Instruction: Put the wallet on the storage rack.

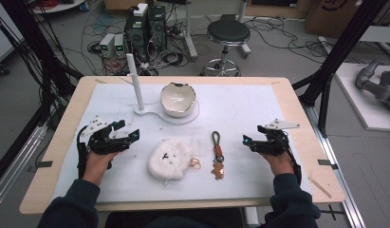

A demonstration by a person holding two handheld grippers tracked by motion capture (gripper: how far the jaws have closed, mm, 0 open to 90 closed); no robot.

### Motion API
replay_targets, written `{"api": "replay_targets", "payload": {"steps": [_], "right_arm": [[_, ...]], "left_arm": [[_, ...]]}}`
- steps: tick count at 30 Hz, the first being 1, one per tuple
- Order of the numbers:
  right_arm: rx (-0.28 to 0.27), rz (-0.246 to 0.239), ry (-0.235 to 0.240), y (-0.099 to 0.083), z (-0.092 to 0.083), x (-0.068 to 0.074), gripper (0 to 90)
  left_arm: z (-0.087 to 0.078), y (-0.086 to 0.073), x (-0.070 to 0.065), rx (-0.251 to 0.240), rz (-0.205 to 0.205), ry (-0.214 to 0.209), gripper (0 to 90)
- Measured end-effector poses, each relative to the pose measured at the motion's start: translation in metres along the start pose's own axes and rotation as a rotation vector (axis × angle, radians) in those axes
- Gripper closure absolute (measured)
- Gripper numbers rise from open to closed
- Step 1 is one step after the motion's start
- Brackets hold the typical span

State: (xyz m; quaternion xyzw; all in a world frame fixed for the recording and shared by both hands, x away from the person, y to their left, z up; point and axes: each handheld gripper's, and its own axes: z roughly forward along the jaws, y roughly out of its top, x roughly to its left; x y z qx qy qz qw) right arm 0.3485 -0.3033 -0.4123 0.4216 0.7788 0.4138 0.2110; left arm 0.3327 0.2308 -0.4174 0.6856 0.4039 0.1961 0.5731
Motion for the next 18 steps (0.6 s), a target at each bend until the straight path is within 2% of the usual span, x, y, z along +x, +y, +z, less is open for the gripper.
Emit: {"api": "replay_targets", "payload": {"steps": [5,8,11,12,18], "right_arm": [[-0.002,-0.008,0.011,0.000,0.001,-0.001,23.3],[-0.004,0.004,0.014,-0.001,0.000,-0.002,23.3],[-0.007,0.001,0.017,-0.002,-0.002,-0.002,23.3],[-0.011,0.002,0.016,-0.001,-0.002,-0.001,23.3],[-0.006,-0.019,0.023,0.001,-0.002,0.004,23.3]], "left_arm": [[0.009,-0.002,-0.006,0.037,0.006,-0.030,19.5],[0.012,-0.004,-0.009,0.056,0.003,-0.044,19.5],[0.017,-0.007,-0.014,0.095,-0.003,-0.076,19.5],[0.017,-0.007,-0.014,0.095,-0.003,-0.076,19.5],[0.025,-0.012,-0.022,0.170,-0.008,-0.112,19.5]]}}
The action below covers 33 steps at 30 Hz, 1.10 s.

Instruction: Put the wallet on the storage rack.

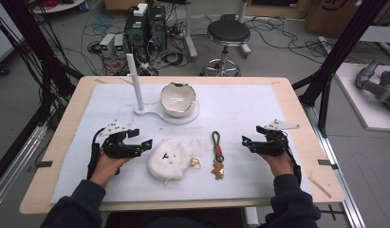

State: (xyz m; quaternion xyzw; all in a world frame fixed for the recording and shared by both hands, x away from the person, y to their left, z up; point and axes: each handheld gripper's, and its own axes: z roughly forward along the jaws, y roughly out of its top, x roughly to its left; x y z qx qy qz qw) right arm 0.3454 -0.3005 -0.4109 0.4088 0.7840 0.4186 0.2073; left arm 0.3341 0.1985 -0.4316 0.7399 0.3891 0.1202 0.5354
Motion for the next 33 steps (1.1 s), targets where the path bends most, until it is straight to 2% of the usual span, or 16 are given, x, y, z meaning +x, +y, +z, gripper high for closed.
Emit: {"api": "replay_targets", "payload": {"steps": [3,8,15,16,17,19,20,21,22,23,27,28,29,30,31,33], "right_arm": [[0.004,-0.005,0.006,0.001,0.001,0.003,23.3],[0.019,-0.018,0.020,0.002,0.007,0.005,23.3],[0.023,-0.016,0.029,0.002,0.010,0.006,23.6],[0.027,-0.018,0.030,0.002,0.010,0.006,23.6],[0.025,-0.020,0.033,0.003,0.011,0.006,23.7],[0.027,-0.025,0.035,0.003,0.011,0.008,23.7],[0.027,-0.025,0.035,0.003,0.011,0.008,23.7],[0.026,-0.030,0.044,0.004,0.012,0.009,23.7],[0.029,-0.031,0.047,0.004,0.012,0.010,23.7],[0.029,-0.031,0.047,0.004,0.012,0.010,23.7],[0.021,-0.025,0.078,0.007,0.014,0.015,23.7],[0.016,-0.027,0.092,0.008,0.014,0.017,23.7],[0.015,-0.021,0.112,0.010,0.015,0.019,23.7],[0.012,-0.022,0.131,0.011,0.017,0.022,23.7],[0.012,-0.022,0.131,0.011,0.017,0.022,23.7],[0.017,-0.030,0.193,0.017,0.023,0.035,23.7]], "left_arm": [[0.006,-0.002,-0.004,0.038,0.011,-0.018,20.1],[0.018,-0.007,-0.009,0.146,0.016,-0.059,27.9],[0.024,-0.011,-0.012,0.232,0.018,-0.093,36.8],[0.026,-0.012,-0.013,0.260,0.020,-0.112,39.2],[0.026,-0.012,-0.013,0.260,0.020,-0.112,41.8],[0.027,-0.013,-0.014,0.276,0.014,-0.136,53.7],[0.027,-0.013,-0.015,0.281,0.015,-0.151,53.7],[0.027,-0.012,-0.016,0.280,0.011,-0.146,67.2],[0.025,-0.010,-0.018,0.252,0.007,-0.135,72.9],[0.025,-0.010,-0.018,0.252,0.007,-0.135,76.2],[0.018,-0.003,-0.021,0.152,0.042,-0.158,79.6],[0.015,0.001,-0.023,0.104,0.065,-0.167,79.9],[0.015,0.001,-0.023,0.104,0.065,-0.167,79.9],[0.012,0.005,-0.024,0.054,0.083,-0.167,79.9],[0.012,0.005,-0.024,0.054,0.083,-0.167,79.9],[0.007,0.009,-0.023,-0.012,0.089,-0.164,80.0]]}}
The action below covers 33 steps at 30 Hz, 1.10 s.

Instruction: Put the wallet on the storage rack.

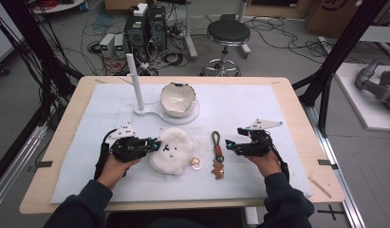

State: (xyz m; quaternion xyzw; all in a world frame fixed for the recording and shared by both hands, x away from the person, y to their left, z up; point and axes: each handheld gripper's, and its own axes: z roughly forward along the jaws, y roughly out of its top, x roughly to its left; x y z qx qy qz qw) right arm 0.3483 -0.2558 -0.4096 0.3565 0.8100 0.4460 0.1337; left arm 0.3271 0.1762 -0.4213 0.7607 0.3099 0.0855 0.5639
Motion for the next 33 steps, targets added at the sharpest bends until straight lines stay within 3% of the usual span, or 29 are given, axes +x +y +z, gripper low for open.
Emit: {"api": "replay_targets", "payload": {"steps": [1,3,7,8,9,14,15,17,18,20,21,22,24,25,26,27,29,30,31,32,33], "right_arm": [[-0.006,0.000,0.026,0.002,0.004,0.004,23.7],[-0.009,-0.001,0.079,0.008,0.012,0.012,23.7],[-0.007,-0.014,0.174,0.020,0.031,0.028,24.0],[-0.007,-0.014,0.174,0.020,0.031,0.028,24.0],[0.008,-0.036,0.214,0.025,0.043,0.037,24.8],[0.043,-0.062,0.278,0.031,0.060,0.049,27.8],[0.056,-0.075,0.316,0.033,0.067,0.053,31.7],[0.061,-0.072,0.334,0.033,0.069,0.055,34.7],[0.072,-0.077,0.384,0.033,0.074,0.057,43.0],[0.075,-0.079,0.402,0.034,0.075,0.058,48.4],[0.072,-0.130,0.428,0.034,0.075,0.061,62.2],[0.072,-0.130,0.428,0.034,0.075,0.061,62.2],[0.052,-0.139,0.424,0.035,0.069,0.059,75.1],[0.052,-0.139,0.424,0.035,0.069,0.059,75.1],[0.021,-0.153,0.409,0.037,0.064,0.058,77.3],[0.008,-0.166,0.406,0.037,0.062,0.058,77.9],[-0.032,-0.198,0.396,0.038,0.058,0.057,78.4],[-0.055,-0.206,0.391,0.039,0.056,0.058,78.3],[-0.065,-0.209,0.391,0.040,0.055,0.058,78.3],[-0.074,-0.206,0.395,0.040,0.054,0.058,78.2],[-0.068,-0.208,0.392,0.040,0.054,0.058,77.8]], "left_arm": [[0.000,0.000,0.000,0.000,0.000,0.000,80.2],[-0.004,0.003,0.000,-0.051,0.016,-0.005,80.4],[-0.005,0.006,-0.002,-0.078,0.031,-0.022,80.4],[-0.005,0.007,-0.003,-0.087,0.032,-0.030,80.4],[-0.005,0.008,-0.004,-0.092,0.041,-0.035,80.6],[-0.003,0.010,-0.010,-0.106,0.074,-0.083,80.8],[-0.003,0.011,-0.012,-0.110,0.078,-0.093,80.8],[-0.002,0.011,-0.013,-0.112,0.083,-0.111,80.8],[-0.002,0.011,-0.013,-0.109,0.084,-0.117,80.9],[-0.001,0.011,-0.014,-0.103,0.085,-0.131,80.9],[-0.001,0.011,-0.015,-0.098,0.090,-0.136,80.9],[-0.001,0.011,-0.015,-0.097,0.088,-0.134,80.9],[-0.002,0.011,-0.013,-0.089,0.072,-0.131,79.4],[-0.001,0.010,-0.013,-0.084,0.066,-0.124,79.4],[0.001,0.010,-0.012,-0.057,0.049,-0.097,70.5],[0.001,0.010,-0.012,-0.057,0.049,-0.097,61.6],[0.005,0.007,-0.009,-0.007,-0.001,-0.087,49.2],[0.009,0.003,-0.006,0.036,-0.021,-0.071,48.8],[0.009,0.003,-0.006,0.036,-0.021,-0.071,51.0],[0.010,0.001,-0.005,0.050,-0.020,-0.076,60.1],[0.009,0.002,-0.007,0.042,0.021,-0.077,70.8]]}}
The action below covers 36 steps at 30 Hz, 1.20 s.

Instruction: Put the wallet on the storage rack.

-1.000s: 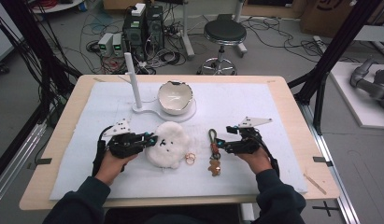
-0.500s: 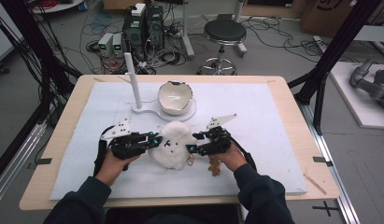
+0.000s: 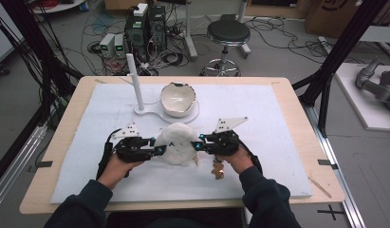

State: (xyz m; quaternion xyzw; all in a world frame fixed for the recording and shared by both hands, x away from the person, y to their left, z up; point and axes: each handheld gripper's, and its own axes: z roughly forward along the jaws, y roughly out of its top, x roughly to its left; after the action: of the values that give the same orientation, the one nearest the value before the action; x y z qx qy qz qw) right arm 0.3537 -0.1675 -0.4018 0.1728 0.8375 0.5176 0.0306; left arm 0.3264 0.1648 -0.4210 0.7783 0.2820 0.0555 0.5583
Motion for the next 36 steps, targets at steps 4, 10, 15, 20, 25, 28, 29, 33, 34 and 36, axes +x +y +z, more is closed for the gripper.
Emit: {"api": "replay_targets", "payload": {"steps": [4,10,15,20,25,28,29,33,34,36], "right_arm": [[-0.012,0.049,-0.005,-0.001,0.001,-0.004,59.4],[-0.021,0.056,0.003,-0.001,0.001,-0.008,71.3],[-0.023,-0.045,-0.054,0.015,-0.004,-0.005,77.4],[-0.047,-0.082,-0.124,0.044,-0.010,-0.012,77.9],[-0.036,-0.125,-0.188,0.076,-0.013,-0.025,77.8],[-0.032,-0.166,-0.218,0.096,-0.011,-0.034,77.8],[-0.022,-0.166,-0.224,0.102,-0.010,-0.036,77.8],[0.002,-0.211,-0.264,0.123,-0.004,-0.049,77.8],[0.002,-0.211,-0.264,0.123,-0.004,-0.049,77.8],[0.022,-0.208,-0.281,0.134,0.000,-0.057,77.7]], "left_arm": [[-0.003,0.002,-0.002,-0.018,0.042,-0.042,76.6],[0.000,0.003,-0.006,-0.004,0.075,-0.079,77.2],[-0.004,0.005,0.001,-0.019,-0.001,0.043,51.1],[-0.020,0.003,0.012,-0.062,-0.023,0.109,44.6],[-0.038,0.001,0.024,-0.102,-0.046,0.197,29.4],[-0.049,-0.003,0.032,-0.134,-0.044,0.281,21.2],[-0.049,-0.003,0.032,-0.134,-0.044,0.281,21.1],[-0.057,-0.005,0.037,-0.149,-0.049,0.321,21.2],[-0.058,-0.006,0.038,-0.151,-0.050,0.321,21.2],[-0.058,-0.007,0.039,-0.152,-0.057,0.322,21.1]]}}
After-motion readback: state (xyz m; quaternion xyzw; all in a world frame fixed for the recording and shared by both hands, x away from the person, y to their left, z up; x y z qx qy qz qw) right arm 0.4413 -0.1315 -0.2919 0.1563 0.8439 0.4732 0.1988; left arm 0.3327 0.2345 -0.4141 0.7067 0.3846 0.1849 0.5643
